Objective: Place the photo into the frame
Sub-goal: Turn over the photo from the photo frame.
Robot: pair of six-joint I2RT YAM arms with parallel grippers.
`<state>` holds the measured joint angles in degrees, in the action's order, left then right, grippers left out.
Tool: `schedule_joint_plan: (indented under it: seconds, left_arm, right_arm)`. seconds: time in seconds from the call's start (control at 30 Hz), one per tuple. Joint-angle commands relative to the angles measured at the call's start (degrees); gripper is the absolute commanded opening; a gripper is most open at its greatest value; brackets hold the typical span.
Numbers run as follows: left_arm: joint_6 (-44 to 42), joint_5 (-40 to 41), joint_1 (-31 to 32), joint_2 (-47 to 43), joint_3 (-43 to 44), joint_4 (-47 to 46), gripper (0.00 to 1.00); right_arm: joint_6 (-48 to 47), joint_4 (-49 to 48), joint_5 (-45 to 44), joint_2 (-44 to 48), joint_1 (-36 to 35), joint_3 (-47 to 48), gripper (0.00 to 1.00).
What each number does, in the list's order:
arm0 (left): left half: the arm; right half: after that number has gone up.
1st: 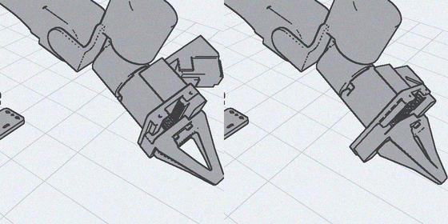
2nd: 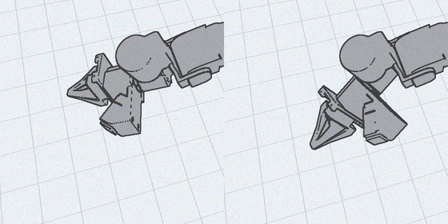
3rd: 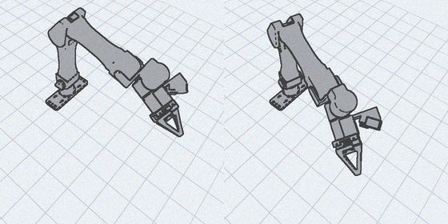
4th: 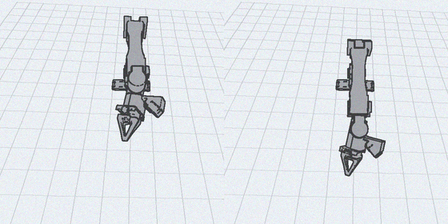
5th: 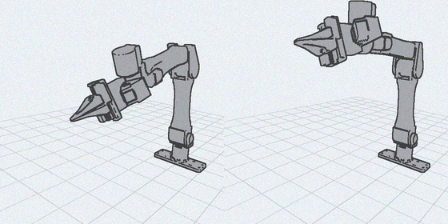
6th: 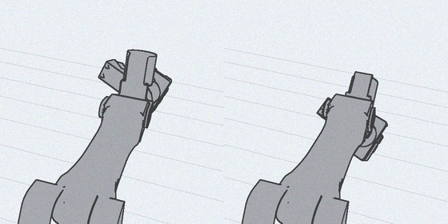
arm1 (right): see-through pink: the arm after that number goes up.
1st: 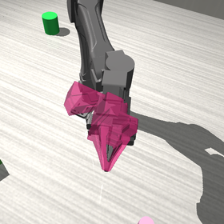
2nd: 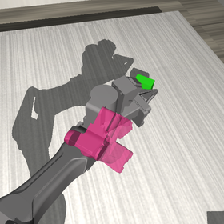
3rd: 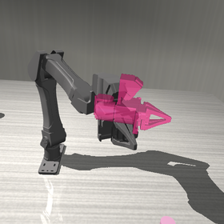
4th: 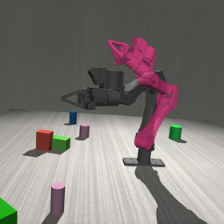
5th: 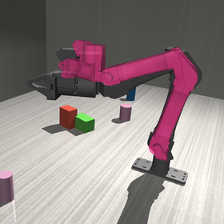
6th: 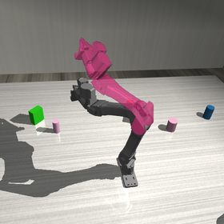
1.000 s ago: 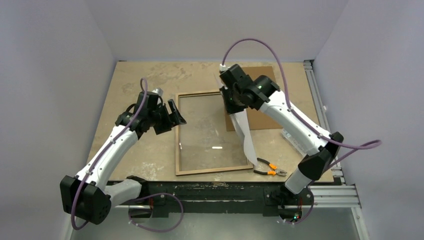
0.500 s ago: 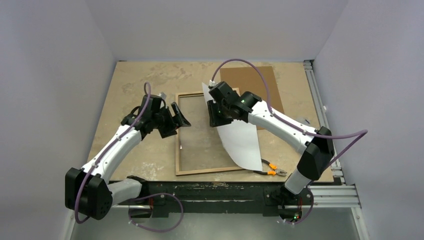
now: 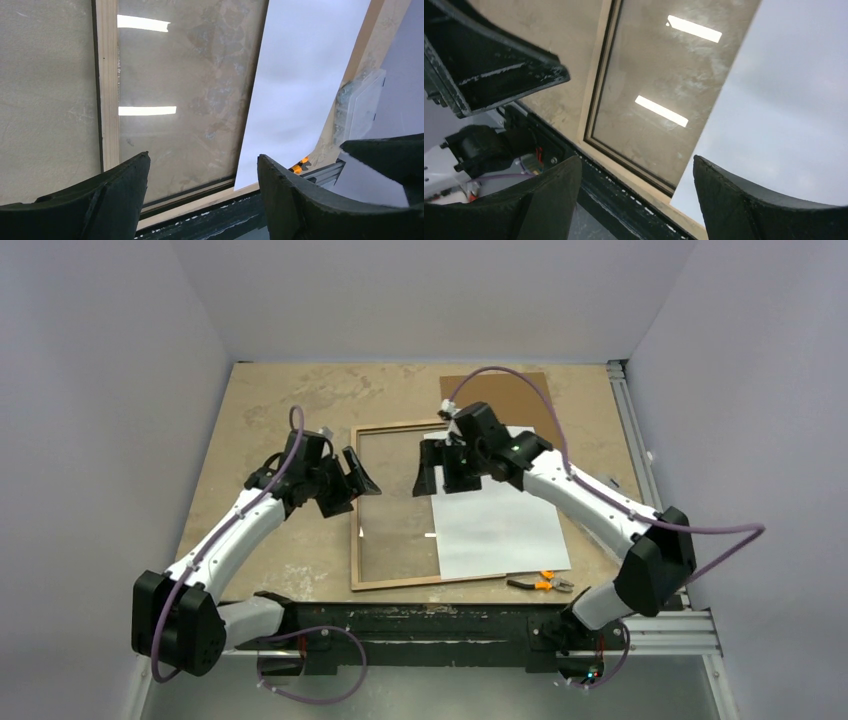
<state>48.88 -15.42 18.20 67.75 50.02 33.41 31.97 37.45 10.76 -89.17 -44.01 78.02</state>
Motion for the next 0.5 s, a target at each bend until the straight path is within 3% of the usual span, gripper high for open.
schedule_joint_plan:
  seconds: [0.0, 0.27, 0.47]
  left_arm:
    - [-0.72, -0.9, 0.17, 0.09, -0.9, -2.79, 0.76]
    - [1.95, -8.76, 1.27, 3.01, -3.53, -12.93, 0.74]
    - [3.55, -10.54, 8.67, 12.66, -0.43, -18.65, 0.74]
  right_arm:
    - [0.58, -6.93, 11.73, 8.13, 11.07, -6.92, 0.79]
    - [-6.56, -1.25, 13.16, 14.02, 29.14, -15.88, 0.8]
    - [-8.88, -0.28, 11.5, 13.46, 37.58, -20.55, 0.8]
